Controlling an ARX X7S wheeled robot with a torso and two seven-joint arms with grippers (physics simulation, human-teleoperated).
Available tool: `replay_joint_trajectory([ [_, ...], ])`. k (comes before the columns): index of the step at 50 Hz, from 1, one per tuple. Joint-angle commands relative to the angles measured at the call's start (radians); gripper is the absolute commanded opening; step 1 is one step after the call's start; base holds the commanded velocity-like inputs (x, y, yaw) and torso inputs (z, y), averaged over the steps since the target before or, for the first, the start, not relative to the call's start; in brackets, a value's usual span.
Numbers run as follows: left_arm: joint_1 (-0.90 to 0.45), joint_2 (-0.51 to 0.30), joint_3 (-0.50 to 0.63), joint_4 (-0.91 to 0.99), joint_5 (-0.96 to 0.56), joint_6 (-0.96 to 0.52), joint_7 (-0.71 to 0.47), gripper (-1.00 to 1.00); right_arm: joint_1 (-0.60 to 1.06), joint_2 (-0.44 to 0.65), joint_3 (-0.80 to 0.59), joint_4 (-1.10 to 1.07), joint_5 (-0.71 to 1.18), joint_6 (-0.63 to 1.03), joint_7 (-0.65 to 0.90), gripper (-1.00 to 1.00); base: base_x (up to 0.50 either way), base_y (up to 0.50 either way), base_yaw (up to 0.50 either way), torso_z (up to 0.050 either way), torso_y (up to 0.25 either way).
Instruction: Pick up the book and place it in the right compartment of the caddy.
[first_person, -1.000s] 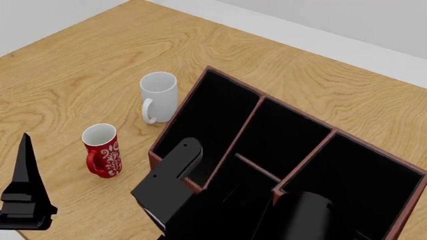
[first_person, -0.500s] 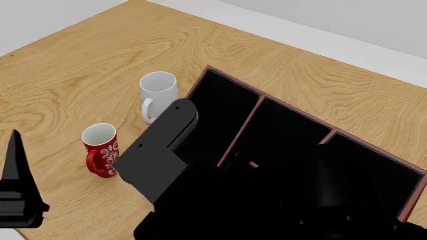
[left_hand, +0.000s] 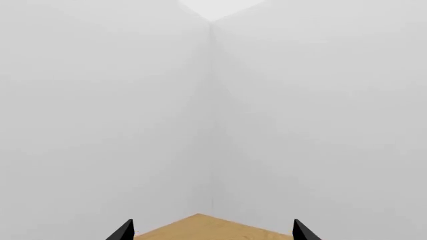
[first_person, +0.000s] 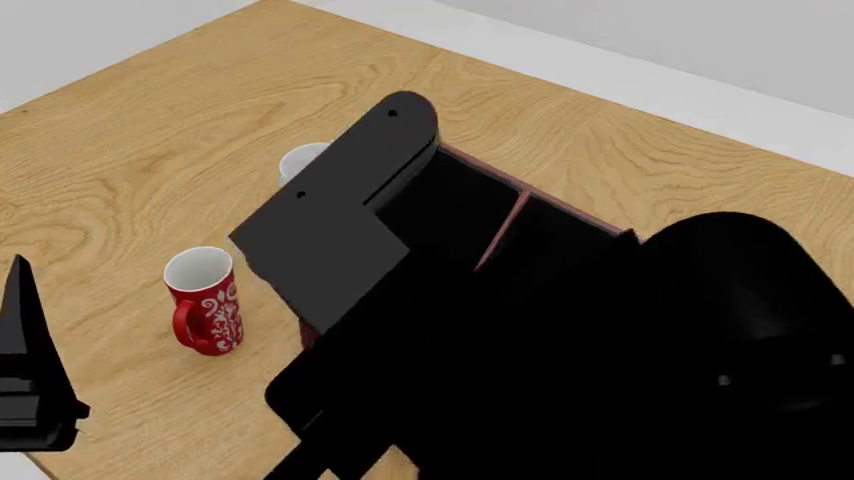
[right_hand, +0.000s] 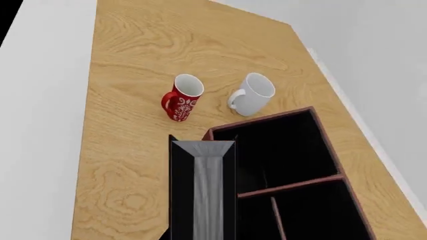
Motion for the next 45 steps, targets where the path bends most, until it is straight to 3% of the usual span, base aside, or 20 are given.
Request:
replay_joint_trajectory([
  [1, -0.001, -0.003, -0.007, -0.008, -0.010, 0.007, 0.001, 1.00, 0.069, 0.043, 0.017, -0.007, 0.042, -0.026, 0.063, -1.00, 0.00, 0.00, 0.00, 0.000, 0.000],
  [20, 0.005, -0.017, -0.023, 0.026, -0.033, -0.009, -0.011, 1.00, 0.080, 0.135, 0.098, 0.006, 0.031, -0.077, 0.020, -1.00, 0.00, 0.00, 0.00, 0.001, 0.001],
  [45, 0.007, -0.025, -0.031, 0.032, -0.047, -0.005, -0.017, 1.00, 0.178, 0.163, 0.130, 0.157, 0.042, -0.117, -0.012, -1.00, 0.00, 0.00, 0.00, 0.000, 0.001],
])
